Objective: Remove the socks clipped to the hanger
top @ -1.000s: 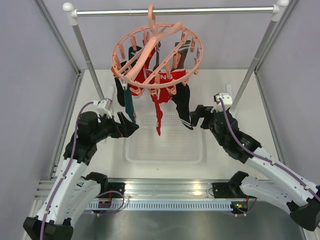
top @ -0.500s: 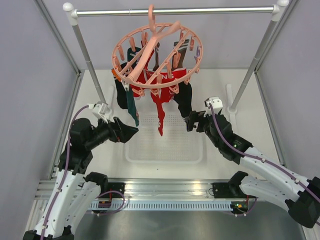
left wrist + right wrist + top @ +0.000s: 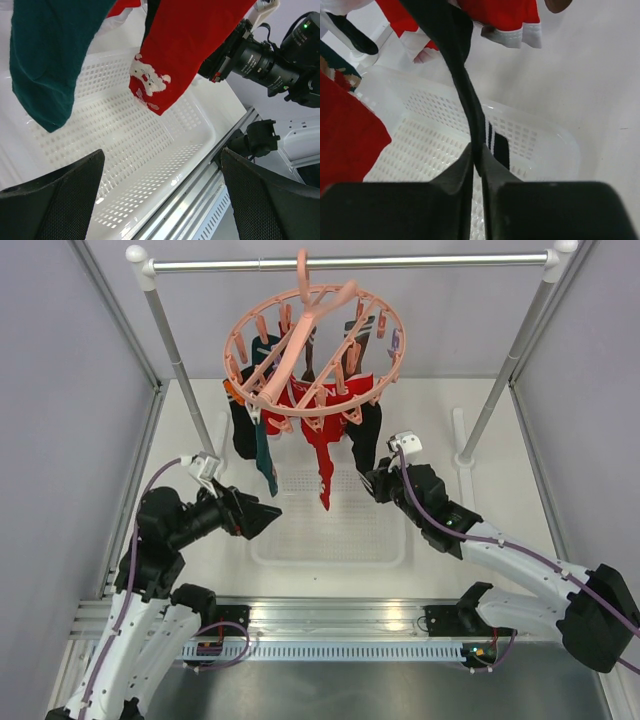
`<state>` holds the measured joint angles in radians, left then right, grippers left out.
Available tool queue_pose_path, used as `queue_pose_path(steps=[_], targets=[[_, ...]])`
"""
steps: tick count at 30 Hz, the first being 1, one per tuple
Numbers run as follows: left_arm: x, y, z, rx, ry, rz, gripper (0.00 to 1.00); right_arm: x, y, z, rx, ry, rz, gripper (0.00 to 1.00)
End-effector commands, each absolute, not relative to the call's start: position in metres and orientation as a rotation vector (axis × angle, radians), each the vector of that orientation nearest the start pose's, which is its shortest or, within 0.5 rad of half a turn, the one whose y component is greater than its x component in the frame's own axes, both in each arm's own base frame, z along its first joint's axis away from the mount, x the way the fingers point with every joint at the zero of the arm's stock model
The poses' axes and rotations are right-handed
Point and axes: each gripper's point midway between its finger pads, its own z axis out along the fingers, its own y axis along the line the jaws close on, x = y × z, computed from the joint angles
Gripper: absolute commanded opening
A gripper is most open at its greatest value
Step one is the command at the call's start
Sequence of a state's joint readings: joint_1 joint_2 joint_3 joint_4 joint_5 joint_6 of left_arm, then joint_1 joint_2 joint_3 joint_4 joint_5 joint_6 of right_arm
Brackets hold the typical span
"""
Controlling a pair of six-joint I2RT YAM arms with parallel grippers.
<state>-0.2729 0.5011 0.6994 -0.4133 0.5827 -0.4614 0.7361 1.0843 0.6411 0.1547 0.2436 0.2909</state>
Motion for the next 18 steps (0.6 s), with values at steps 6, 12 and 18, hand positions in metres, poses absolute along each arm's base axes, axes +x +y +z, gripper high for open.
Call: queue_pose_path(steps=[6,12,18], targets=[[0.165,-0.193,0.265,0.302,1.841,-1.178,0.99,0.287,0.242,0.242,-0.227,1.749,0.625,0.01],[0.164,-0.227,0.251,0.346,1.868,-1.201,0.99,0.272,0.245,0.256,-0.25,1.739,0.691,0.01],[0.149,-0.276,0.239,0.438,1.894,-1.251,0.99,0.249,0.253,0.27,-0.325,1.728,0.804,0.01]])
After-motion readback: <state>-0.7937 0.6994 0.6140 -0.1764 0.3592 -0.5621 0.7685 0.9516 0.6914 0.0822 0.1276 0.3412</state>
